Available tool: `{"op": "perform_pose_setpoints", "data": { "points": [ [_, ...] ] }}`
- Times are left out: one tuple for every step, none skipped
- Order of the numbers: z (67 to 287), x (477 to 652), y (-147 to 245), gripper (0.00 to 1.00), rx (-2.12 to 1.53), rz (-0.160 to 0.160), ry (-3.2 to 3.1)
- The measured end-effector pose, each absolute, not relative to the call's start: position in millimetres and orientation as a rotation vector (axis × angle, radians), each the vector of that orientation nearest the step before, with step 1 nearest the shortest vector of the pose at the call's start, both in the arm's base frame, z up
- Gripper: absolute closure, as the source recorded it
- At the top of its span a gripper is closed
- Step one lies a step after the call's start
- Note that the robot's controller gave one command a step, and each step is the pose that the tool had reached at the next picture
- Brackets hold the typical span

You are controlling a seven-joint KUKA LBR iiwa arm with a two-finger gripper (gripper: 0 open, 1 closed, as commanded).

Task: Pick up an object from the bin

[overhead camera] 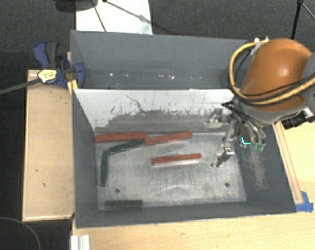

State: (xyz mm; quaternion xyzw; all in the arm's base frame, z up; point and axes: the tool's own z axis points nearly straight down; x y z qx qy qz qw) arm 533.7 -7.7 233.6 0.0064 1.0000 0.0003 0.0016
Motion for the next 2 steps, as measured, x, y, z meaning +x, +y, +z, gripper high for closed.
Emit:
{"op": "perform_pose_setpoints", "data": {
  "points": [
    [185, 556.6, -1, 0.0, 0.004, 0.001, 3.13],
    [141, 557.4, 19, 0.0, 0.226, 0.001, 3.131]
  ]
}}
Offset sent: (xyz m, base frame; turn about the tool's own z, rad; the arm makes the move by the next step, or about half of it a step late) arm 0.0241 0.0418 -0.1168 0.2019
